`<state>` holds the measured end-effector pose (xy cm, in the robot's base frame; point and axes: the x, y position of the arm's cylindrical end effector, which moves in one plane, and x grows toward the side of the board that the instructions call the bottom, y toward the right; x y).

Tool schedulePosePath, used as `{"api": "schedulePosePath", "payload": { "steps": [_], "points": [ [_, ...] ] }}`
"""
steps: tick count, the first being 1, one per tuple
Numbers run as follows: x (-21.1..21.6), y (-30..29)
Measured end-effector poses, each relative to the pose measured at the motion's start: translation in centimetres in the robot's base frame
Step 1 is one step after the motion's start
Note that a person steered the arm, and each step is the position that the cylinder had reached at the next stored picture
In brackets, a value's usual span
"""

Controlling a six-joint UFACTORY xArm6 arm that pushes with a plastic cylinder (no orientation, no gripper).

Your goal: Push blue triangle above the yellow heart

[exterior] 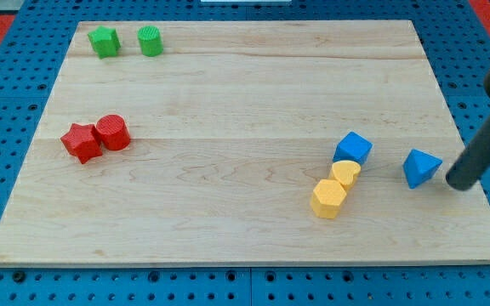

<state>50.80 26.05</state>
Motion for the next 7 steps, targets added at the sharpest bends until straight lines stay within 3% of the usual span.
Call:
{"api": "schedulePosePath", "payload": {
  "steps": [1, 2, 4, 7],
  "points": [
    [-1.9, -4.6],
    [-1.0, -7.5],
    [3.0, -7.3],
    [-1.2, -9.1]
  ]
}}
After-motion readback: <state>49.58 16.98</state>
